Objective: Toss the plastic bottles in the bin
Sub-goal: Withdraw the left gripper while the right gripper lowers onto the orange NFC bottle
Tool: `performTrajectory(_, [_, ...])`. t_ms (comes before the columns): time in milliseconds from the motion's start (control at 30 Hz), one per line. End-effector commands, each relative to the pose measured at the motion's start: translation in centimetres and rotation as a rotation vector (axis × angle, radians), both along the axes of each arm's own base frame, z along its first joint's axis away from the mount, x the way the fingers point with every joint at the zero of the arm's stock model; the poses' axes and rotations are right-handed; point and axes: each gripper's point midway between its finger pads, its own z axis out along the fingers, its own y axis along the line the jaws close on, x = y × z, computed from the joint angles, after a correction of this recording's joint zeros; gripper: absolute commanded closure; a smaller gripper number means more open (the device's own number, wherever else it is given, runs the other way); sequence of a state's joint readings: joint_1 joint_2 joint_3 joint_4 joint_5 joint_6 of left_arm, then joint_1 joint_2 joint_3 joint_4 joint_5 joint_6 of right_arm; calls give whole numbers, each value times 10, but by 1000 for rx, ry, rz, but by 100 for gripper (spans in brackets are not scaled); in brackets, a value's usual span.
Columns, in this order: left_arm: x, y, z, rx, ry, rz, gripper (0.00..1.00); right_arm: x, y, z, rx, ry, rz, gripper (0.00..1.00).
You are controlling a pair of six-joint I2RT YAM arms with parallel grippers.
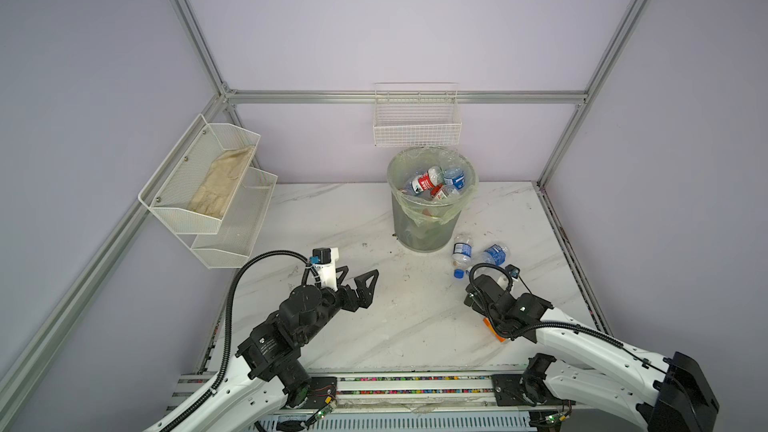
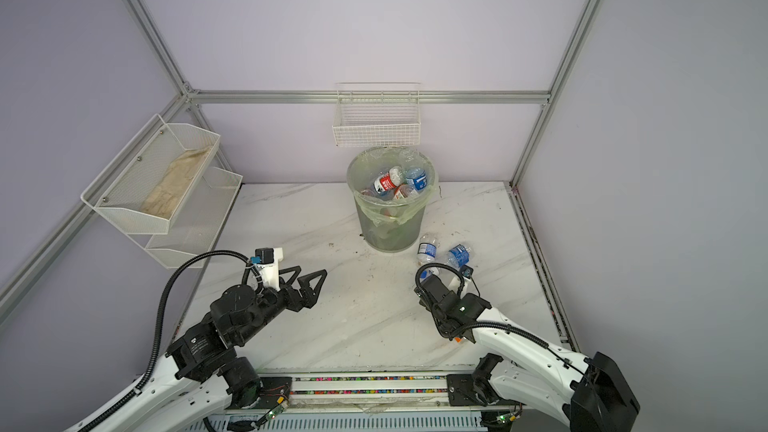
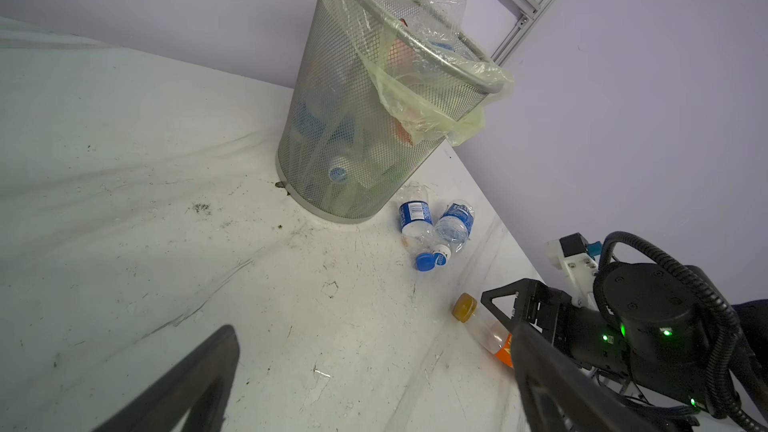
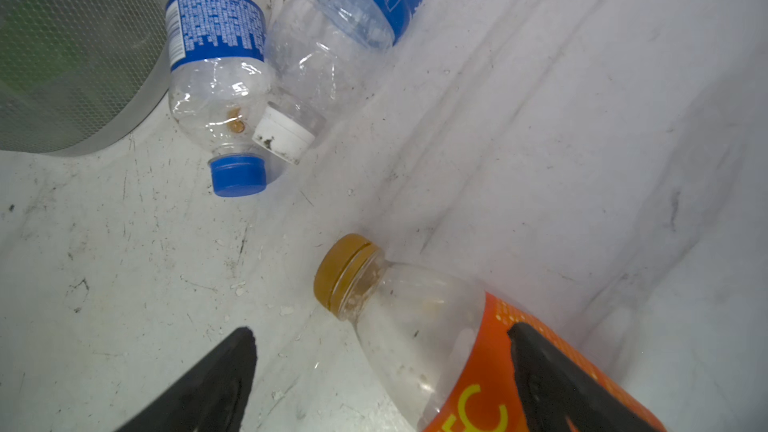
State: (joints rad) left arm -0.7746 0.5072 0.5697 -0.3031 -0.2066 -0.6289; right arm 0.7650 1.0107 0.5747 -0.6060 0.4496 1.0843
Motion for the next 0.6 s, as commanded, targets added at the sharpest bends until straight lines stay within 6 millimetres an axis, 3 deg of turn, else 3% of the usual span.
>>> performTrajectory(0, [-3,4,-18,0,28,10,0,3,6,-14,28,16,19,3])
performTrajectory(167, [-4,3,-26,-9,50,10,0,2,21,-24,93,46,45,3])
performTrajectory(400, [-2,-6,-32,-21,93,-9,0,8,75,-27,302,36,204,3])
performTrajectory(567, [-5,-15,-43,-8,130,-35,0,7,97,-23,389,19,239,4])
